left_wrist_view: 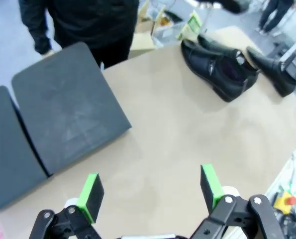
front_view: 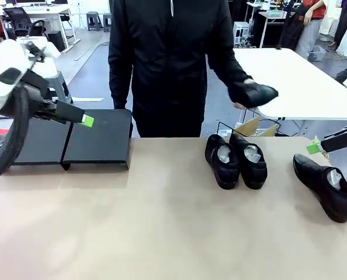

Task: Organize the shoes by placing them on the stand.
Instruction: Pick up one Shoe and place it in the middle of the table.

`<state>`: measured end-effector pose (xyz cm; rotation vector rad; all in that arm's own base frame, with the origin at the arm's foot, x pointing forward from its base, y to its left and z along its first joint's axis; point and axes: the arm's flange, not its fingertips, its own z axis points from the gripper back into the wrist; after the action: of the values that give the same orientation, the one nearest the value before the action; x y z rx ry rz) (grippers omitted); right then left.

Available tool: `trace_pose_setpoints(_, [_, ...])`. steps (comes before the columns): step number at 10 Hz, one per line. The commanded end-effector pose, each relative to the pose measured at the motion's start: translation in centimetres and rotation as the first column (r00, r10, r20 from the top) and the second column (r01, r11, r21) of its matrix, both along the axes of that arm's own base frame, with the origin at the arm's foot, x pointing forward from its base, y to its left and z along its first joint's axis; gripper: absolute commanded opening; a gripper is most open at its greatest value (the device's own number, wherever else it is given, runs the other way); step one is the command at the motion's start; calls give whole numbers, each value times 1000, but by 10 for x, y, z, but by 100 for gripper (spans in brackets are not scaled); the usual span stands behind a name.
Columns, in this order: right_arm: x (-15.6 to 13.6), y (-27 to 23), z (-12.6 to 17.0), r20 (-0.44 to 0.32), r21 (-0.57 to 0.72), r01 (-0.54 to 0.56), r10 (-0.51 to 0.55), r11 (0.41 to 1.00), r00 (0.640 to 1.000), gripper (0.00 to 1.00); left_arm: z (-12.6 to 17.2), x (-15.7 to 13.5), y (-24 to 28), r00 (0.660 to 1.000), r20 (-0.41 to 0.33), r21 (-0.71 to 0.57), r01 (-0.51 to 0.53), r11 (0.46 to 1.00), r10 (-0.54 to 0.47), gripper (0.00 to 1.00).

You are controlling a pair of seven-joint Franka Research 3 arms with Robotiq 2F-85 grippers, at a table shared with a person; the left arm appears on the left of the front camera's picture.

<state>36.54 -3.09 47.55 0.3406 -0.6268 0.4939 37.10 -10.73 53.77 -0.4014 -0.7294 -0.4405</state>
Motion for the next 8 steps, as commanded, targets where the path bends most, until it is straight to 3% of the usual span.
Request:
trace_pose_setpoints(1, [1,-1,-1,2,22,-3,2,1000,1000,100,21,-12,39,999,-35,-90,-21,996,18,100])
trace_pose_setpoints(4, [1,-1,-1,2,22,-3,2,1000,1000,100,50,-19,103,994,-54,-96,-95,991,90,100])
trace_pose_setpoints(7, [1,-1,-1,2,22,-3,2,1000,1000,100,55,-29,112,996,-60,-164,-82,983,73,100])
trace_pose_setpoints(8, [1,-1,-1,2,22,-3,2,1000,1000,100,58,-29,121,990,-67,-119,-133,984,126,100])
